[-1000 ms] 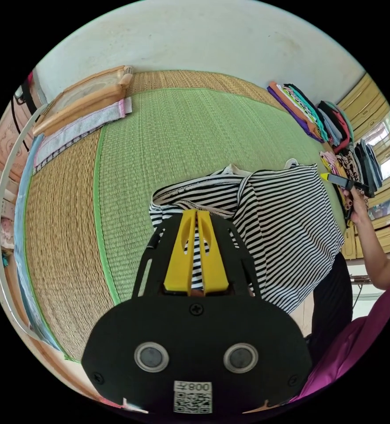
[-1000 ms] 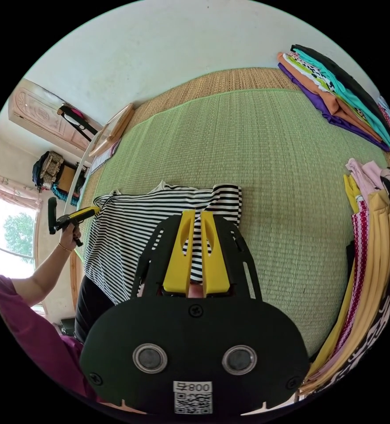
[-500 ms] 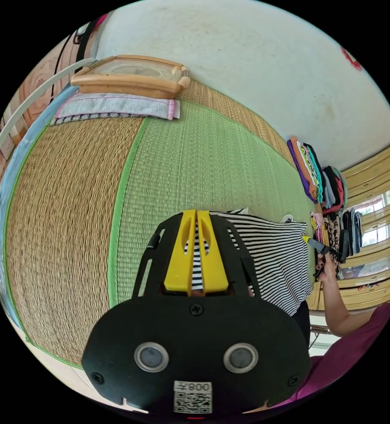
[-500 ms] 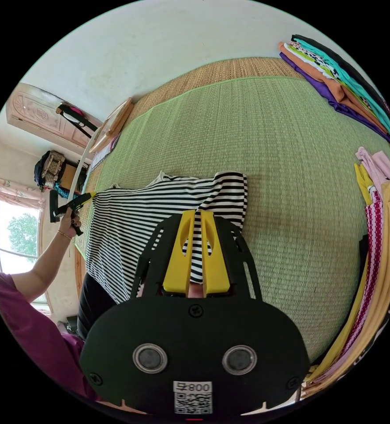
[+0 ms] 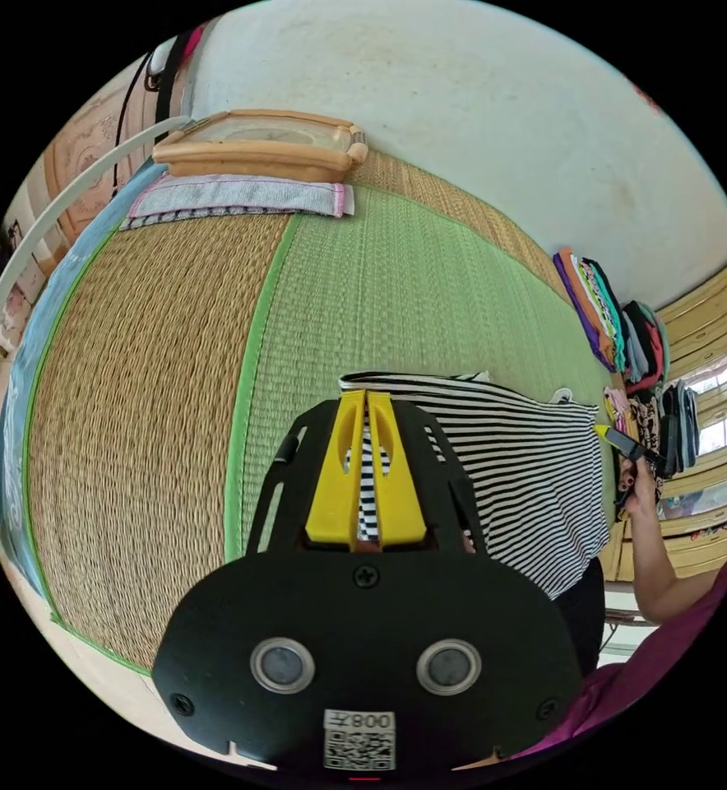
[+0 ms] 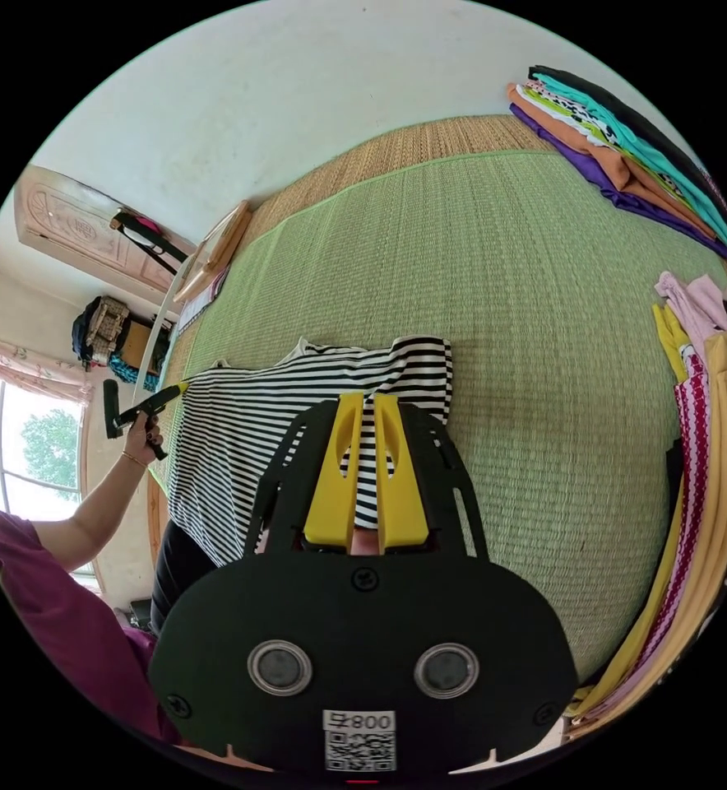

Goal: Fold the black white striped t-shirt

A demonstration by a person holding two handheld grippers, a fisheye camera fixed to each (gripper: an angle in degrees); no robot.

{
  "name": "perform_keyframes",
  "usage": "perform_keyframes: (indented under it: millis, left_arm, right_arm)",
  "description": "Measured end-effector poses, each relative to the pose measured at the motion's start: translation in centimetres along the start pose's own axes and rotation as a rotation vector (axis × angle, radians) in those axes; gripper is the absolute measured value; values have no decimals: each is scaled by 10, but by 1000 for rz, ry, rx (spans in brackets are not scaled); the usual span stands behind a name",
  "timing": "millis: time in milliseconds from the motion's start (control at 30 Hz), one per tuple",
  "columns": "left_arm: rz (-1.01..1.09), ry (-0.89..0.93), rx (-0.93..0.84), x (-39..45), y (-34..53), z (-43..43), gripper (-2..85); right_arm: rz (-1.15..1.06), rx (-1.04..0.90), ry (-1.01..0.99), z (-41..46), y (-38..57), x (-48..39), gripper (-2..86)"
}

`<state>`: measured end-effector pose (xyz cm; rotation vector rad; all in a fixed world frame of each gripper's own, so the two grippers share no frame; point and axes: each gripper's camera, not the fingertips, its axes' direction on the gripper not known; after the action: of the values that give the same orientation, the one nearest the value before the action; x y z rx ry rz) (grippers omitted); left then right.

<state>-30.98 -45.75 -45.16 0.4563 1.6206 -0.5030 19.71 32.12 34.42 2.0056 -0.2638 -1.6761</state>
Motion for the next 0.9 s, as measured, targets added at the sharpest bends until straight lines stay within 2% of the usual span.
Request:
perform_keyframes:
  millis: [267, 367, 467, 733, 900]
  left_arm:
    - [-15, 29, -3, -15, -5, -8, 2]
    - [-44, 50, 6, -21, -2, -14, 1]
    - [-88, 75, 19, -28, 4, -21, 1]
    - [14, 69, 128, 11, 27, -64, 4]
    - [-51, 70, 129, 2, 32, -68, 3]
  right_arm:
    - [54, -2, 61, 11, -11, 22, 3]
    - [96, 17, -20, 13, -12, 38, 2]
    - [110, 36, 0, 8, -9, 39, 1]
    - [65, 41, -3, 7, -6, 25, 0]
    - [91, 13, 6, 18, -3, 33, 0]
